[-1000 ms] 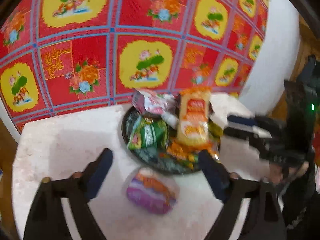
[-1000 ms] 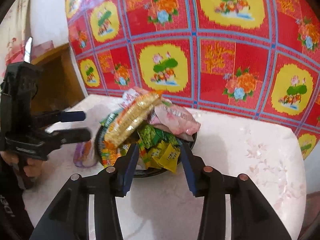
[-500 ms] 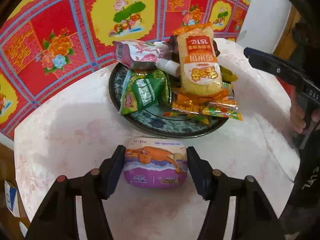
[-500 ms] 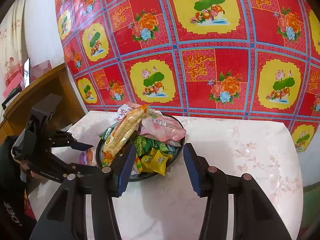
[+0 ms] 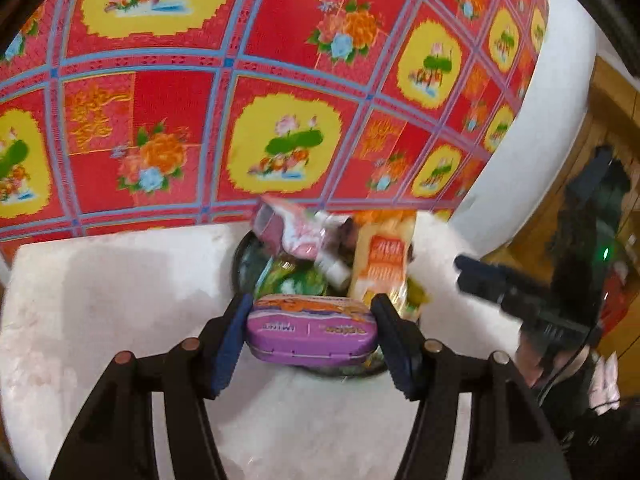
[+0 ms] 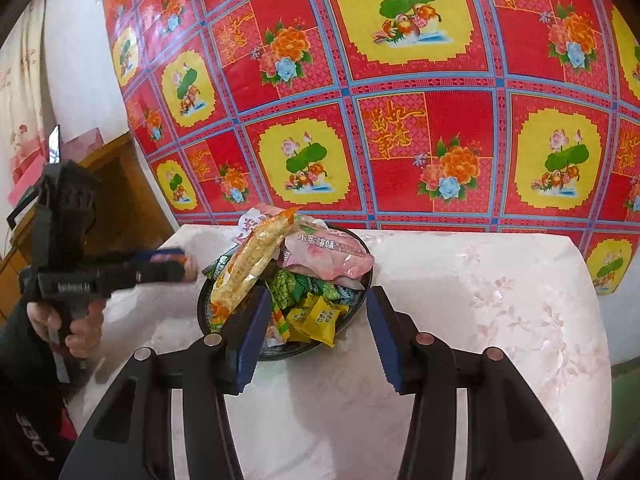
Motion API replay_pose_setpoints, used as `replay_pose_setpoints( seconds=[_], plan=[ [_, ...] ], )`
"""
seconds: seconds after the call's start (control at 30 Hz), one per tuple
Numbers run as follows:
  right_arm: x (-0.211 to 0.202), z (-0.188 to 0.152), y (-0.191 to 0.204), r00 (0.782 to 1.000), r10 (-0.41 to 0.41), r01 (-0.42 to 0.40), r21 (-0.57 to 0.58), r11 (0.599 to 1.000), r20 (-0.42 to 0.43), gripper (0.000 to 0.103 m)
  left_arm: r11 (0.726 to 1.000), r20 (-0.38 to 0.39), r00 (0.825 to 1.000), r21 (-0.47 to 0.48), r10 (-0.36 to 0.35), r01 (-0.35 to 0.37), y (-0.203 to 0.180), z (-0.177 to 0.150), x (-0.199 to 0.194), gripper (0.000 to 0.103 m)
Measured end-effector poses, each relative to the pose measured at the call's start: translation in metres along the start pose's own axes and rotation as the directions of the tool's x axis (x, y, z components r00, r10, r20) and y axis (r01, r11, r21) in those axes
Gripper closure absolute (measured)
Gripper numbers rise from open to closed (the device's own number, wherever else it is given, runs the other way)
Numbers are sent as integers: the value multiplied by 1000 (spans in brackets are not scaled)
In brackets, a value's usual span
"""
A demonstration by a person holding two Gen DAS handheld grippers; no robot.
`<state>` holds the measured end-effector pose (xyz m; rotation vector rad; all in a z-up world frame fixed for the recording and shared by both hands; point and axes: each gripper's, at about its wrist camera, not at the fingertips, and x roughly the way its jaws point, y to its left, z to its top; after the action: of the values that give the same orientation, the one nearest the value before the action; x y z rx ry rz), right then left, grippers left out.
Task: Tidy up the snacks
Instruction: 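Grasp the purple mint tin with the left tool and set it on the plate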
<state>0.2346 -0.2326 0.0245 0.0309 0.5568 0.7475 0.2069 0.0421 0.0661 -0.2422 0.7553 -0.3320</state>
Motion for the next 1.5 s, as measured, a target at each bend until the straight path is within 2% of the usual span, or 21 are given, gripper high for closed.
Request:
replay_pose_setpoints(
  seconds=[0.1,0.2,0.23,0.37,0.53,0.6,0.7,0.77,0.8,0.83,0.9,0.97,1.03,1.13,1.2,1.23,1.5],
  plan=[
    [0,0,0,1000,1,-1,5,1000,-2,52,1000,-31,999,-3,-6,6,0,5,19,38],
    [0,0,-1,1000,2,-2,10,1000,-4,52,1000,-37,999,12,2,-2,-2,-4,31,38],
    [0,0,-1,1000,4,-4,12,1000,-4,52,1000,-63,998,18,9,-8,-2,-8,39,38],
    [-1,0,0,1000,2,-2,14,1000,-1,52,996,-57,998,84,29,-24,-12,-13,41,34],
    [0,0,0,1000,-2,2,19,1000,-2,52,999,-40,999,47,-5,7,-5,-13,39,32],
    [0,0,0,1000,-1,1,18,1000,-3,52,999,-19,1000,44,17,-16,-3,-13,31,28],
    [0,0,0,1000,0,0,14,1000,-2,52,995,-5,999,84,49,-48,-5,-14,15,27],
    [-1,0,0,1000,3,-3,13,1000,-1,52,979,-43,992,168,120,-111,-12,-15,7,27],
    [-1,0,1,1000,4,-4,12,1000,-1,52,973,-72,988,199,137,-120,-15,-17,8,27],
    [0,-1,1,1000,4,-4,12,1000,-2,52,962,-137,981,256,135,-97,-18,-21,8,27],
    [1,-1,1,1000,6,-6,11,1000,-5,52,938,-208,968,340,143,-65,-20,-30,8,27],
    [1,-2,3,1000,8,-8,11,1000,-8,52,921,-234,958,385,166,-65,-18,-38,11,27],
    [0,-2,4,1000,8,-8,8,1000,-7,52,934,-264,958,358,114,-13,-12,-41,15,20],
    [-1,-2,6,1000,17,-17,2,1000,1,52,952,-297,954,300,32,61,-6,-47,19,21],
    [-1,-2,6,1000,16,-16,2,1000,0,52,951,-266,964,303,15,69,-9,-52,16,26],
    [-1,-2,5,1000,15,-15,5,1000,-2,52,951,-251,968,301,15,64,-11,-55,15,38],
    [-1,-2,5,1000,23,-24,2,1000,5,52,975,-164,986,222,32,6,-25,-59,10,39]
  ],
)
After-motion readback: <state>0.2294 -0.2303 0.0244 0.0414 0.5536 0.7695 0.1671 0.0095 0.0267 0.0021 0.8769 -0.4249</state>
